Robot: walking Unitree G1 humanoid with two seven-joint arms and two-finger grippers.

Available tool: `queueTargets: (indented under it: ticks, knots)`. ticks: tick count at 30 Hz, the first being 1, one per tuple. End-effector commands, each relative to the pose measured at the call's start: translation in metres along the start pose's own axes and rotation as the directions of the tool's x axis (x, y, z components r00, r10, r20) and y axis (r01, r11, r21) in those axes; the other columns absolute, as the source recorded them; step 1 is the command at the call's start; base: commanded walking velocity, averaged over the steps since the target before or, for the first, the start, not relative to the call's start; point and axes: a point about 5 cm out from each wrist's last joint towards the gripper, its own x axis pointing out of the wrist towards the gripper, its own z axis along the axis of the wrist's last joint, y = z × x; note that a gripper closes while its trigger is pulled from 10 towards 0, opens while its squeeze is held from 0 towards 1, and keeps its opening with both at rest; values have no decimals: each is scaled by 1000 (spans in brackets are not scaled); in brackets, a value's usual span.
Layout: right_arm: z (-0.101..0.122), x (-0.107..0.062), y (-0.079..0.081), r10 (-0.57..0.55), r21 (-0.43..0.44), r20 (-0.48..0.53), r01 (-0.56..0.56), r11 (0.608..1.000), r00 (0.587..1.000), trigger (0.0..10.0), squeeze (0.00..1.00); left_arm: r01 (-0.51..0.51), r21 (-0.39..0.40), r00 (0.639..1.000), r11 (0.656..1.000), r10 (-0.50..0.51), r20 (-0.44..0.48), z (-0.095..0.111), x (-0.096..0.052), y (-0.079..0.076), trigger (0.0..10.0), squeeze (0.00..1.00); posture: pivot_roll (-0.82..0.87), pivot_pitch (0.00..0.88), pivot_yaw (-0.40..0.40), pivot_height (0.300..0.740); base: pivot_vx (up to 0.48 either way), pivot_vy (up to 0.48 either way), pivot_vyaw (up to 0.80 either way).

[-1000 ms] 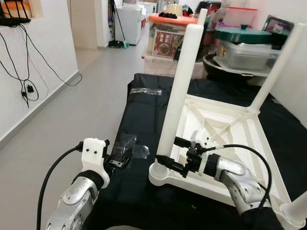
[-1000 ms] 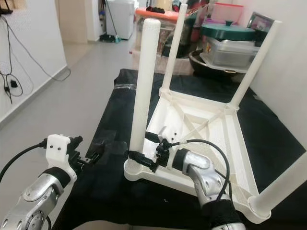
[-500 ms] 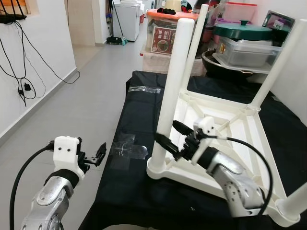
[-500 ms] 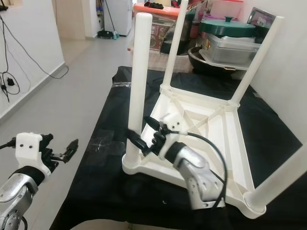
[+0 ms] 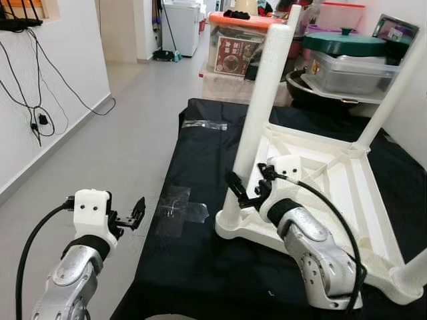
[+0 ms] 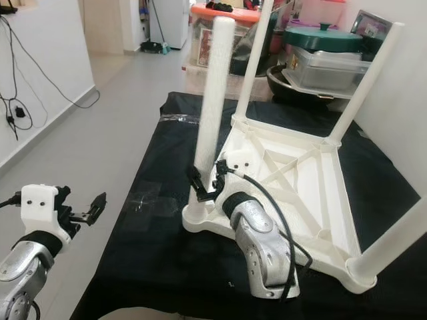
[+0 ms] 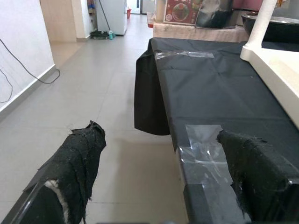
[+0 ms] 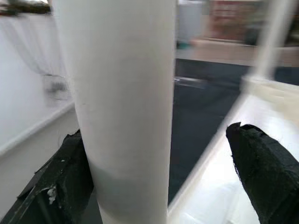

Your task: Building children table

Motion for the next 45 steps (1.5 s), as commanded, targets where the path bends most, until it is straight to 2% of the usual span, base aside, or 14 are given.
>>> queueTargets:
  ticks: [1,6,8,9,13,20,30,31,32,34,40,42,44,45]
  knots:
    - [0,-4,-31,-281,-57,-18,280,958,960,10000,0,-7,5,1000,1000,7,5,-1,4,-3,10000,0,57,0,-98,740,0,0,0]
    - [-1,-7,-54,-475,-65,-32,472,879,879,10000,0,-17,7,1000,1000,17,9,0,5,-4,10000,0,65,0,-103,740,0,0,0]
    - [-3,-15,-80,-592,-52,-52,590,806,804,10000,0,-28,8,1000,1000,28,10,-1,5,-2,10000,0,60,0,-101,740,0,0,0]
    - [-4,-16,-86,-602,-45,-59,601,798,796,10000,0,-31,8,999,999,31,9,-1,5,-1,10000,0,57,0,-98,740,0,0,0]
    - [-4,-16,-87,-604,-39,-69,603,797,794,10000,0,-33,8,999,999,33,7,-2,5,-1,10000,0,57,0,-98,740,0,0,0]
    - [-11,4,-53,-501,35,-130,509,860,856,10000,0,-21,17,1000,1000,21,10,-2,11,-3,10000,0,71,0,-104,740,0,0,0]
    - [-12,16,-62,-515,87,-141,529,844,845,10000,0,-28,20,1000,999,28,11,-4,10,-2,10000,0,77,0,-110,740,0,0,0]
    - [-11,18,-68,-538,95,-145,552,828,831,3569,0,-30,20,999,999,30,11,-4,10,-2,10000,0,78,0,-117,740,0,0,0]
    - [-11,18,-68,-538,95,-145,552,828,831,3569,0,-30,20,999,999,30,11,-4,10,-2,10000,0,78,0,-117,740,0,0,0]
    - [-11,19,-76,-567,102,-151,584,806,809,0,0,-32,19,999,999,32,11,-5,11,-3,10000,0,78,0,-117,740,0,0,0]
    - [-18,17,-79,-577,115,-172,598,794,799,0,0,-31,20,999,999,31,11,-5,11,-3,10000,0,75,0,-114,740,0,0,0]
    - [-20,18,-76,-549,143,-170,572,808,818,0,0,-29,20,1000,999,29,11,-6,12,-4,10000,0,75,0,-114,740,0,0,0]
    - [-14,26,-52,-325,239,-93,338,910,941,0,0,-25,20,1000,1000,25,12,-6,13,-4,10000,0,71,0,-110,740,0,0,0]
    - [-14,26,-52,-325,239,-93,338,910,941,0,0,-25,20,1000,1000,25,12,-6,13,-4,10000,0,71,0,-110,740,0,0,0]
